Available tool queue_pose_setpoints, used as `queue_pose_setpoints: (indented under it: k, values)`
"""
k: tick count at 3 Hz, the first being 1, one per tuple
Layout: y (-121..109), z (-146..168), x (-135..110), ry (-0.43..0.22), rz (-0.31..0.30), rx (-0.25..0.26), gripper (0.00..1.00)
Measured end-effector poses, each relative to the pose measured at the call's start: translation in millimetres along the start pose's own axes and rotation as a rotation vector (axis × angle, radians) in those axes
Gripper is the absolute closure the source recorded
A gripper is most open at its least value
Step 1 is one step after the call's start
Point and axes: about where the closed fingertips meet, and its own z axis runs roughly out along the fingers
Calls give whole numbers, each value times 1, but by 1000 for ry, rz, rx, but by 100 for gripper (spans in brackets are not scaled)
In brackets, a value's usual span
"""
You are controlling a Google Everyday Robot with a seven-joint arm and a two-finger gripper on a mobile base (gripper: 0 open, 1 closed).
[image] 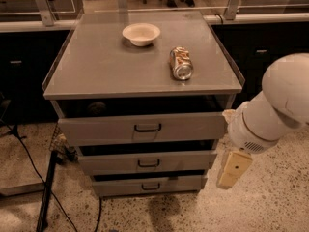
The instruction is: Open middle drawer
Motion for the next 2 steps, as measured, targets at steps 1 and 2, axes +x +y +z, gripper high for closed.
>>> queue_pose_setpoints:
  k: [1,2]
  values:
    - [21,63,7,-12,61,-88,0]
    - [23,67,11,-13,56,-81,0]
